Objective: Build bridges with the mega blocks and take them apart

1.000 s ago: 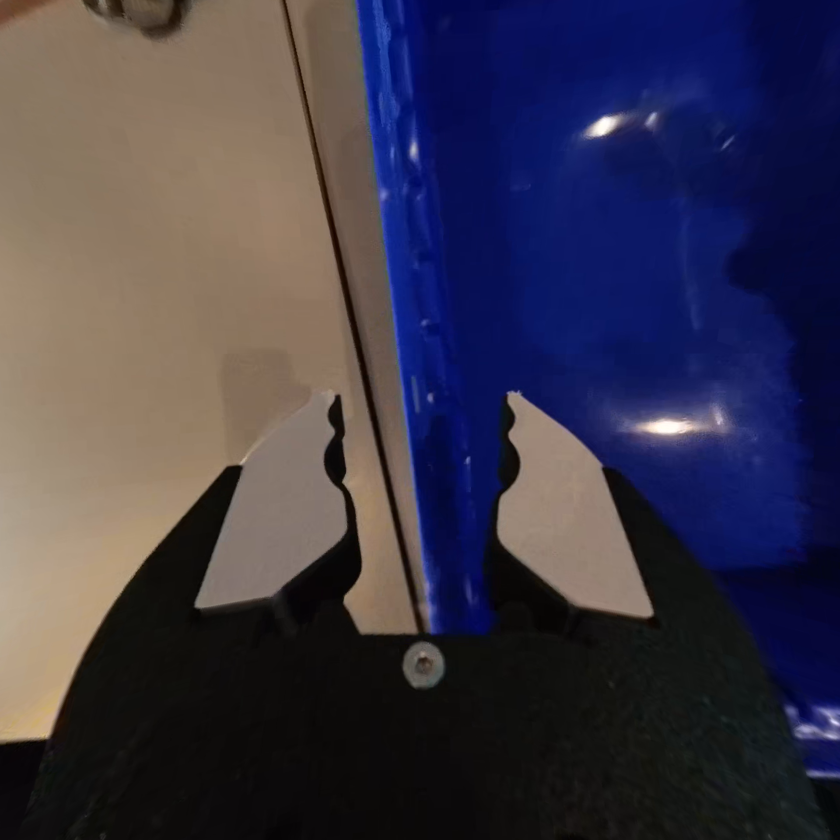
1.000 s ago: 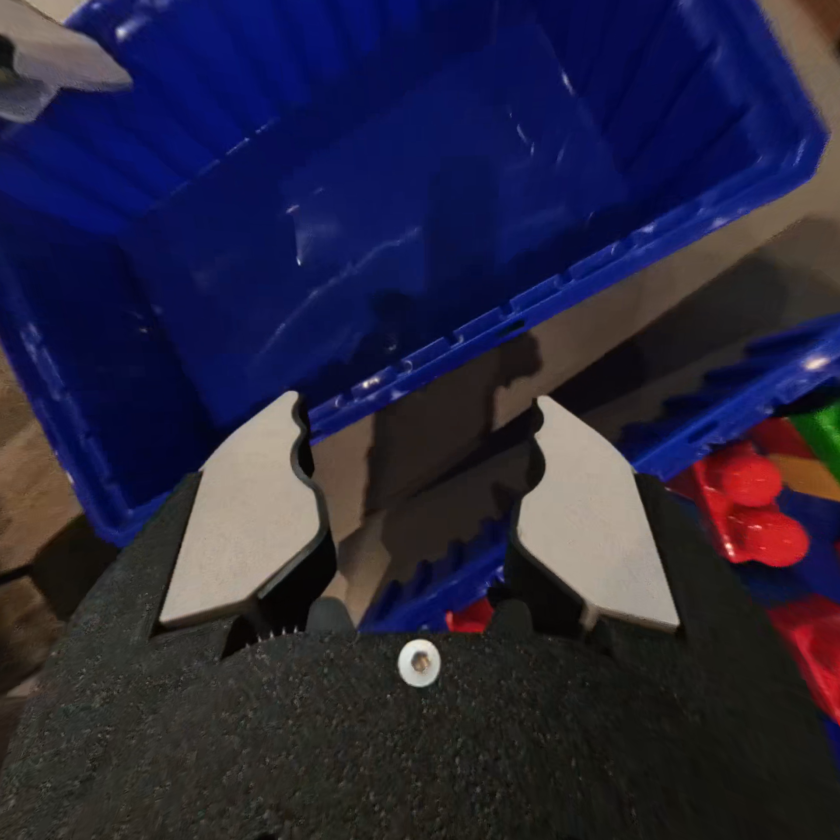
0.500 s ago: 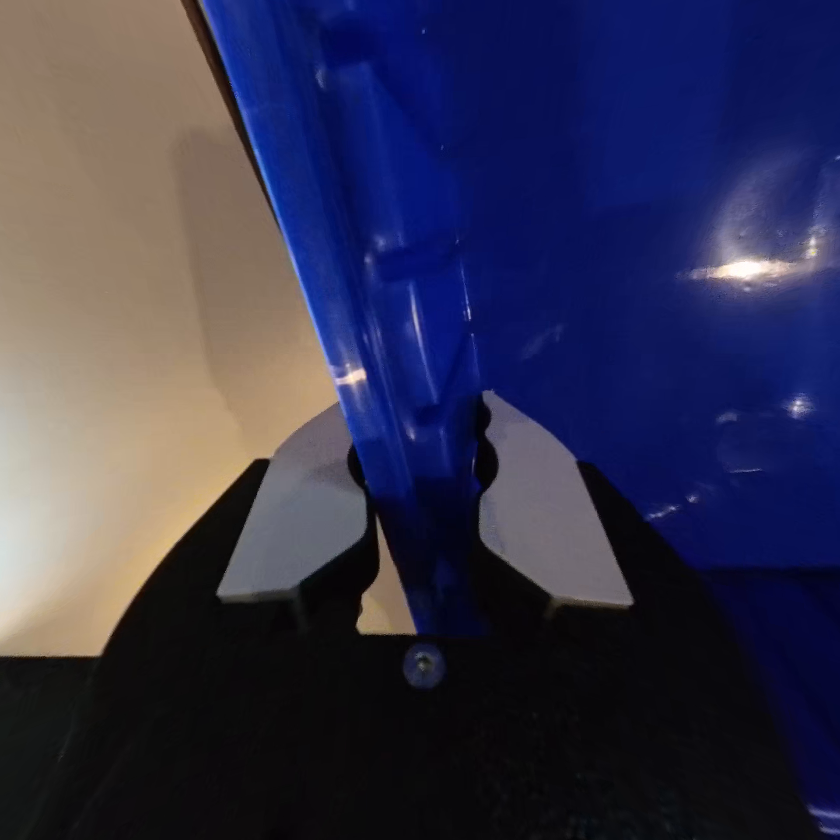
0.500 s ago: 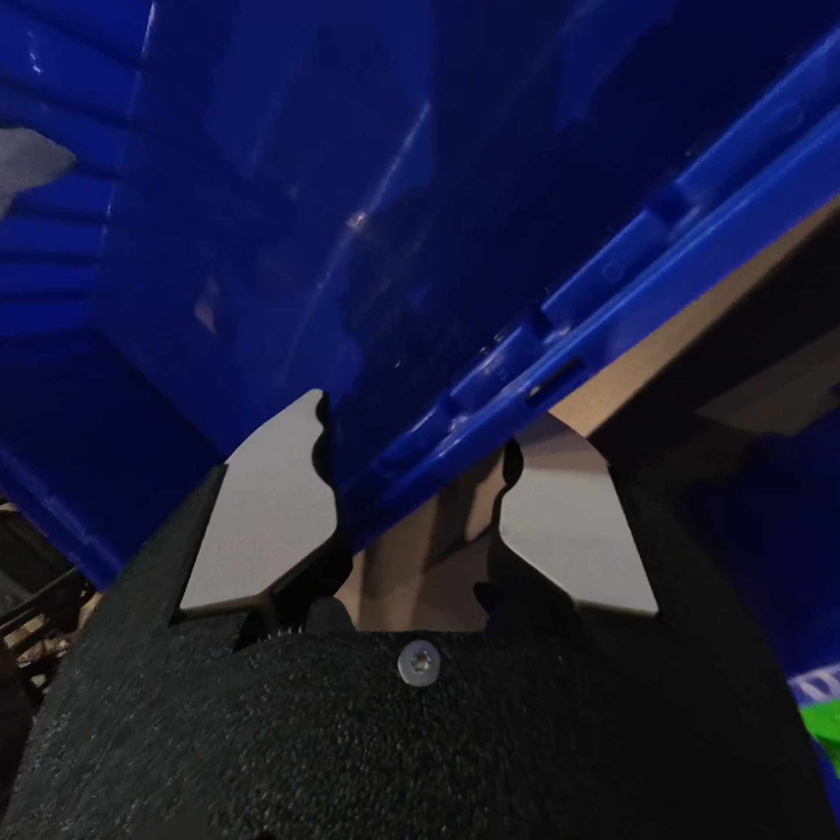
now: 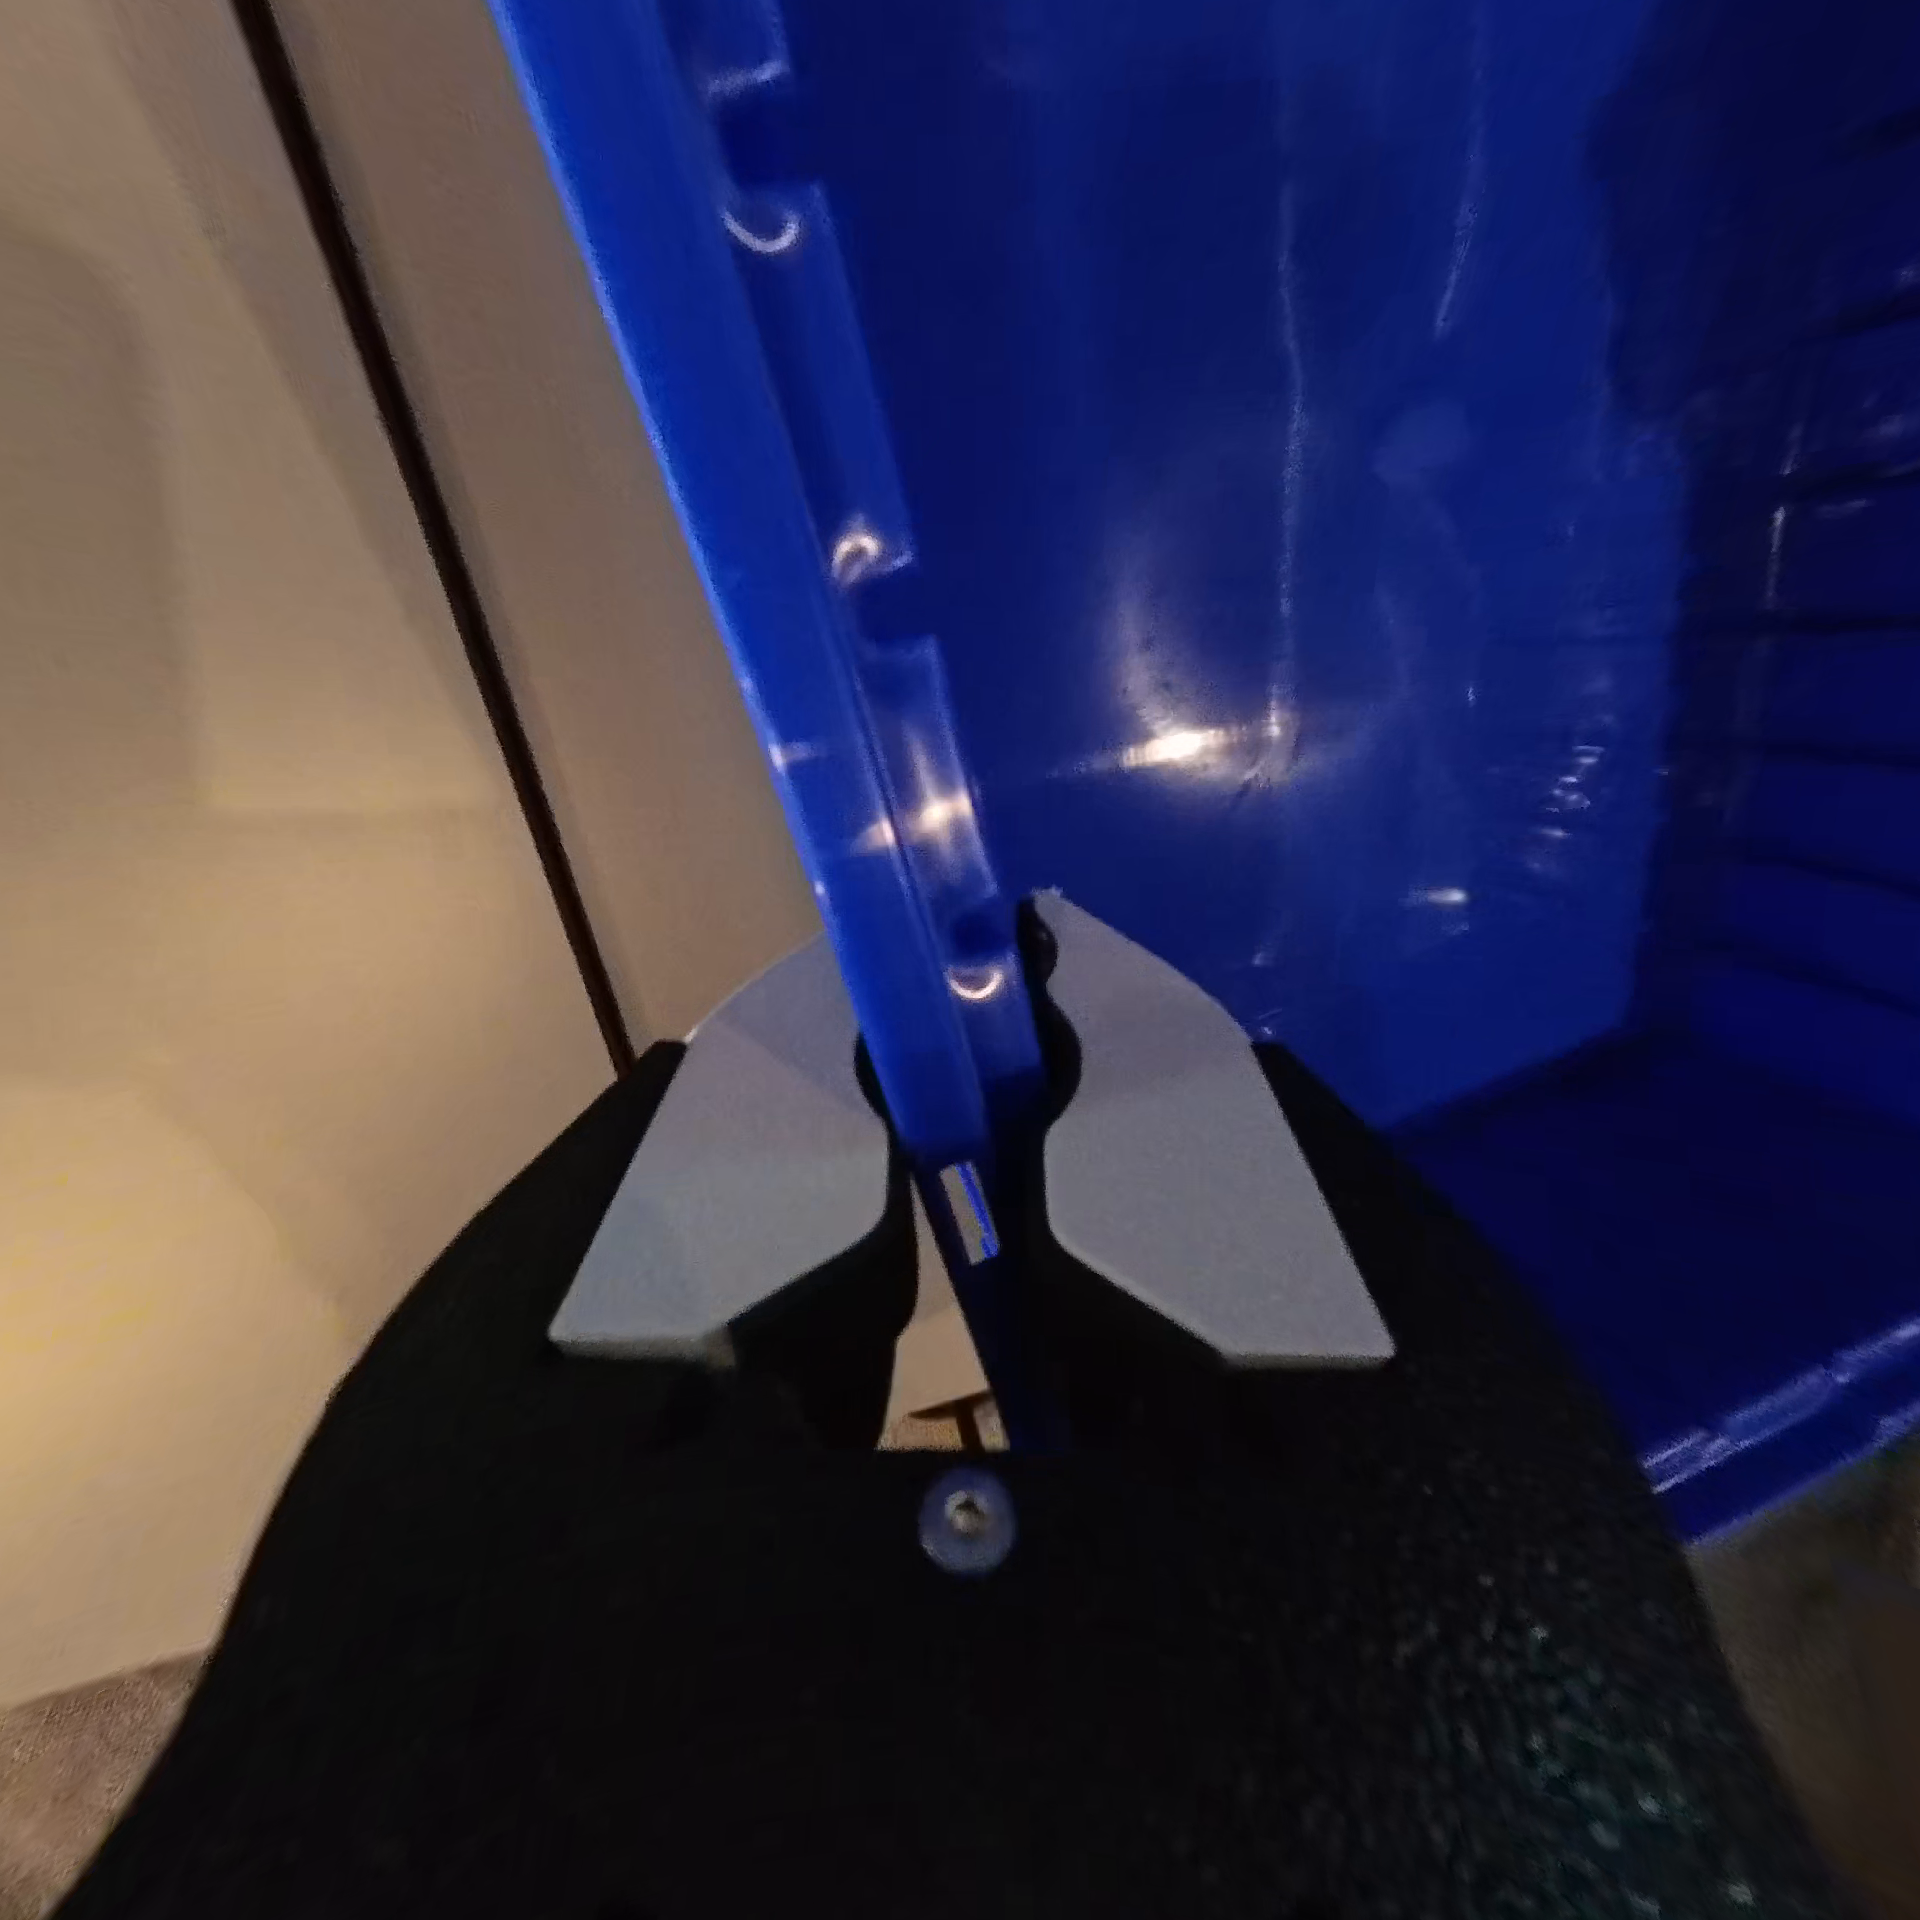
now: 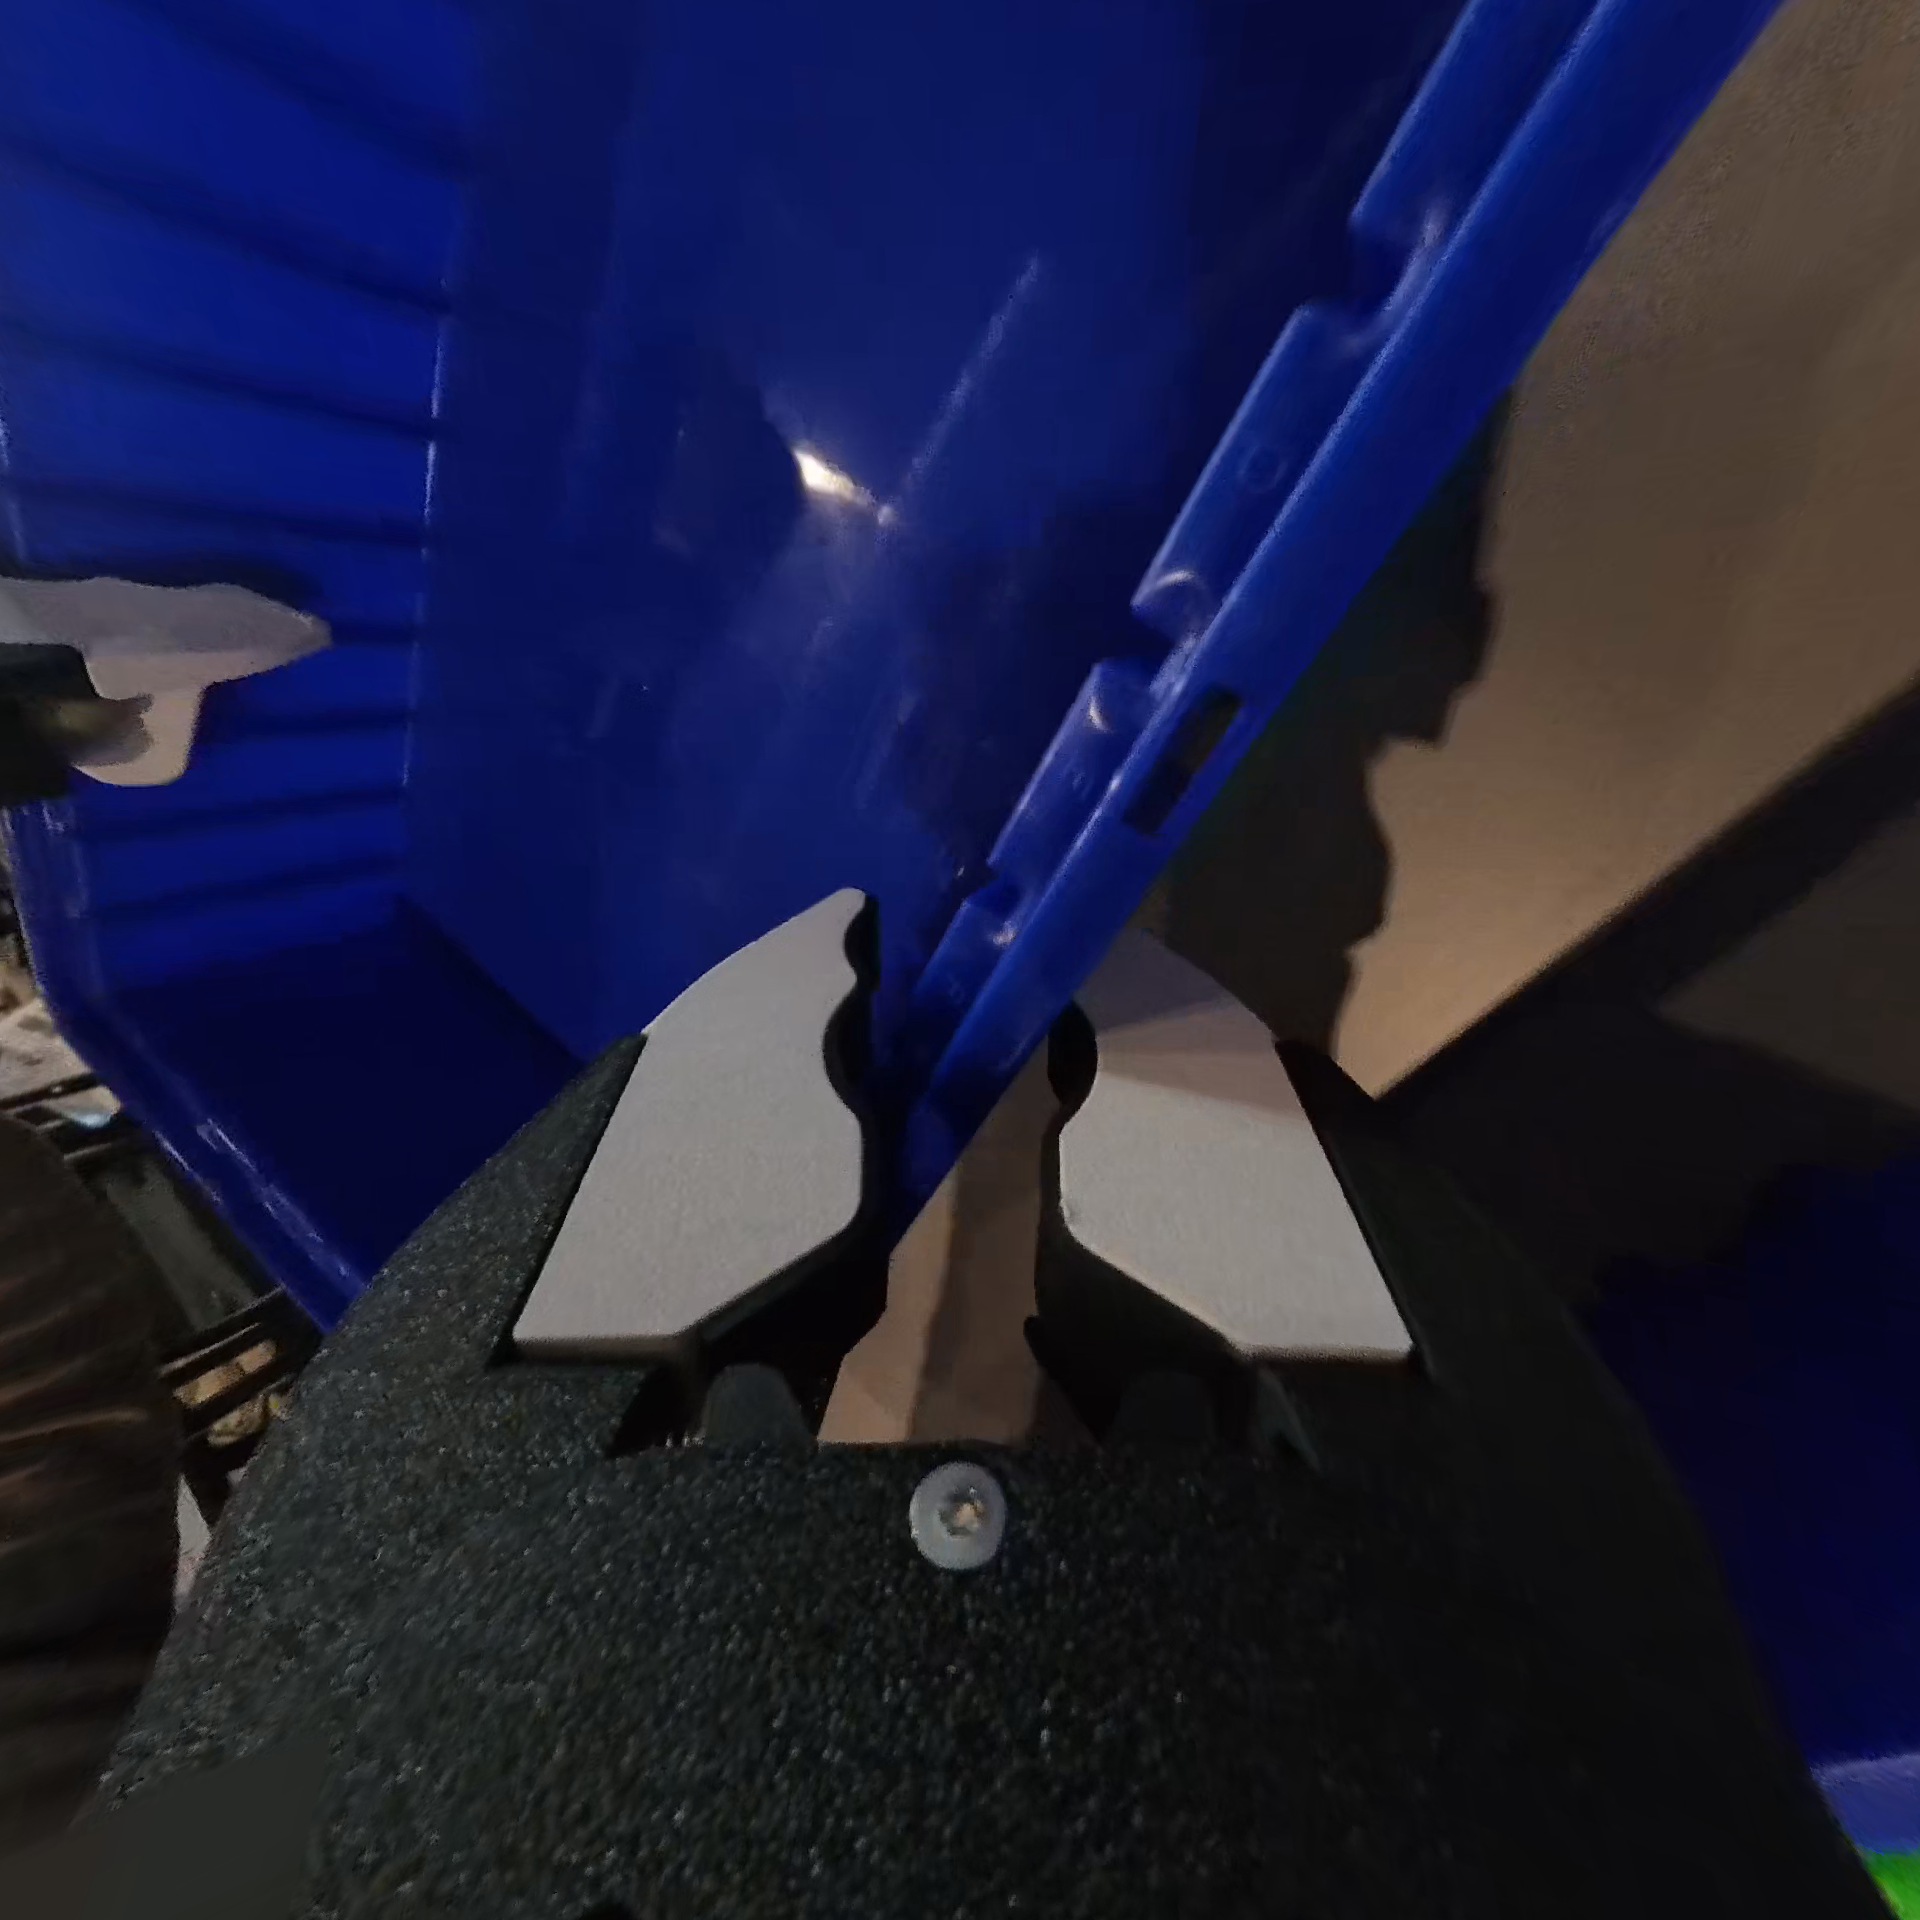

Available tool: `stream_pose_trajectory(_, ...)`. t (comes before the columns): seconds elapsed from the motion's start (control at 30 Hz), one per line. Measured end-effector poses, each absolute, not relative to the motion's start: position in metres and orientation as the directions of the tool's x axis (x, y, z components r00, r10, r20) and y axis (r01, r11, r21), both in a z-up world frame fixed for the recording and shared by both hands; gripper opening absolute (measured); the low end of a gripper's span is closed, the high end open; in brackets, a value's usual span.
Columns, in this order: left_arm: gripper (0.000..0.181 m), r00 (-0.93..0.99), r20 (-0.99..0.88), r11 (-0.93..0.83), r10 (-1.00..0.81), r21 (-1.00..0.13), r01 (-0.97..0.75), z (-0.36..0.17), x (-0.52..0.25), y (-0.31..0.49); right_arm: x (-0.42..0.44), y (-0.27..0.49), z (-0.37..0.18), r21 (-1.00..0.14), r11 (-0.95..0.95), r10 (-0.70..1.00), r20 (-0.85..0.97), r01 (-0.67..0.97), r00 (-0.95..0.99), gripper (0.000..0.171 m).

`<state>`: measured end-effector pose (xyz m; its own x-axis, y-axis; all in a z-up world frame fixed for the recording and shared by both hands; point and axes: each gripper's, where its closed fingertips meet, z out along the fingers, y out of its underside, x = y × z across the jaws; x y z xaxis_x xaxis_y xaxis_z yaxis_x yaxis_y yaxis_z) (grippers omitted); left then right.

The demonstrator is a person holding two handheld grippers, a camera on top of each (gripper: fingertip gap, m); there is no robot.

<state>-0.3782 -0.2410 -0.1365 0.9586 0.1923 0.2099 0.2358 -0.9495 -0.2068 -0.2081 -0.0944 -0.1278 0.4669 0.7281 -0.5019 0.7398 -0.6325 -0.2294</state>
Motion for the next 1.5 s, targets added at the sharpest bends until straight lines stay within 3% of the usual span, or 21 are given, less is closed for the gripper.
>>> stream_pose_trajectory(0.17, 0.018, 0.971, 0.081, -0.911, 0.225, -0.337, 0.239, -0.088, -0.383, -0.234, -0.217, -0.079, -0.086, -0.369, -0.597, 0.779, -0.48, 0.713, 0.403, 0.024)
stream_pose_trajectory(0.37, 0.018, 0.978, 0.016, -0.899, 0.207, -0.392, 0.197, 0.008, -0.351, -0.2, -0.18, -0.044, 0.005, -0.43, -0.596, 0.788, -0.479, 0.678, 0.388, 0.024)
stream_pose_trajectory(0.57, 0.018, 0.996, 0.008, -0.863, 0.089, -0.5, 0.081, 0.086, -0.253, -0.134, -0.059, 0.002, 0.095, -0.513, -0.62, 0.784, -0.387, 0.593, 0.485, 0.024)
stream_pose_trajectory(0.73, 0.018, 0.993, 0.063, -0.838, -0.096, -0.544, -0.046, 0.108, -0.123, -0.061, 0.095, 0.038, 0.13, -0.52, -0.695, 0.697, -0.318, 0.496, 0.643, 0.024)
stream_pose_trajectory(0.9, 0.018, 0.948, 0.132, -0.813, -0.29, -0.557, -0.171, 0.089, 0.037, 0.007, 0.268, 0.064, 0.124, -0.49, -0.781, 0.555, -0.258, 0.388, 0.79, 0.025)
stream_pose_trajectory(1.13, 0.018, 0.862, 0.288, -0.863, -0.417, -0.425, -0.275, 0.004, 0.237, 0.065, 0.465, 0.084, 0.052, -0.32, -0.91, 0.347, -0.246, 0.263, 0.905, 0.025)
stream_pose_trajectory(1.33, 0.017, 0.869, 0.364, -0.931, -0.334, -0.269, -0.245, -0.09, 0.297, 0.082, 0.518, 0.107, -0.043, -0.186, -0.947, 0.307, -0.294, 0.261, 0.905, 0.025)
stream_pose_trajectory(1.5, 0.018, 0.881, 0.396, -0.962, -0.26, -0.182, -0.203, -0.131, 0.3, 0.077, 0.516, 0.126, -0.089, -0.103, -0.937, 0.35, -0.342, 0.335, 0.872, 0.025)
